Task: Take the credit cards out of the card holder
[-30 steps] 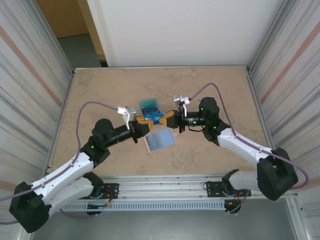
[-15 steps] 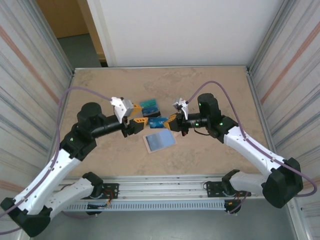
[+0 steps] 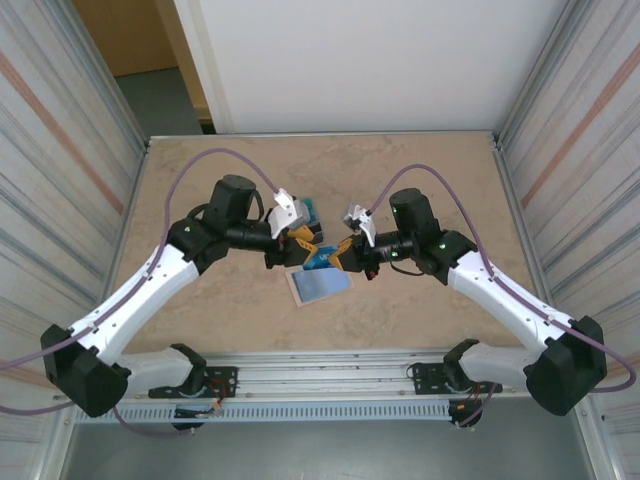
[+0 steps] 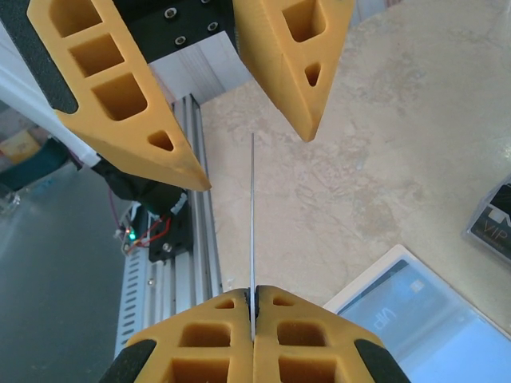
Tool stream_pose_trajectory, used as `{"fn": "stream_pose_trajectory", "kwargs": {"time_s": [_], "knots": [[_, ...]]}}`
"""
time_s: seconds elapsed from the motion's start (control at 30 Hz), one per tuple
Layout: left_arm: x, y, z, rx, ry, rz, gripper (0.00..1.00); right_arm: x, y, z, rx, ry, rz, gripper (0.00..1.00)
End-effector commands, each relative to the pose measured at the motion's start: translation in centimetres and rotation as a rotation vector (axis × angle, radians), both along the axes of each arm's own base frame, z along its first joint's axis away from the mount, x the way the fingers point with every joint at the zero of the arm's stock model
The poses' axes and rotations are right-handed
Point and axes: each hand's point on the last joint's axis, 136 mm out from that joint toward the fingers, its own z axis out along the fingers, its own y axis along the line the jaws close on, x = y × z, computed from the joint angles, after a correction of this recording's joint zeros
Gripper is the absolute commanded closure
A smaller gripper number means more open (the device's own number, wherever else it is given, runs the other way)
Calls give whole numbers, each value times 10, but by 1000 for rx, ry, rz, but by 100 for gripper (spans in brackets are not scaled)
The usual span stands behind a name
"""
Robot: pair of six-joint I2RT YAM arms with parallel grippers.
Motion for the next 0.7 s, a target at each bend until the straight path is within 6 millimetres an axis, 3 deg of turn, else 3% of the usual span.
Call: {"fn": "stream_pose_trajectory", "kwargs": {"time_s": [0.0,0.3,0.43,0.6,0.67], "knots": [[-15,-6,4,-1,10,-98,60,-2,2,15,16,-43,25,100],[-14,-8,-15,46,39,-104,60,-2,4,15,21,-37,38,99],[-12,-10,-20,57,49,-113,84,-1,4,15,20,-39,32,98],[-12,-10,-27,77,68,-121,100,2,3,13,9,-43,8,98],[-9,-9,-29,90,61,-108,100,7,1,11,-1,-43,-20,87]]}}
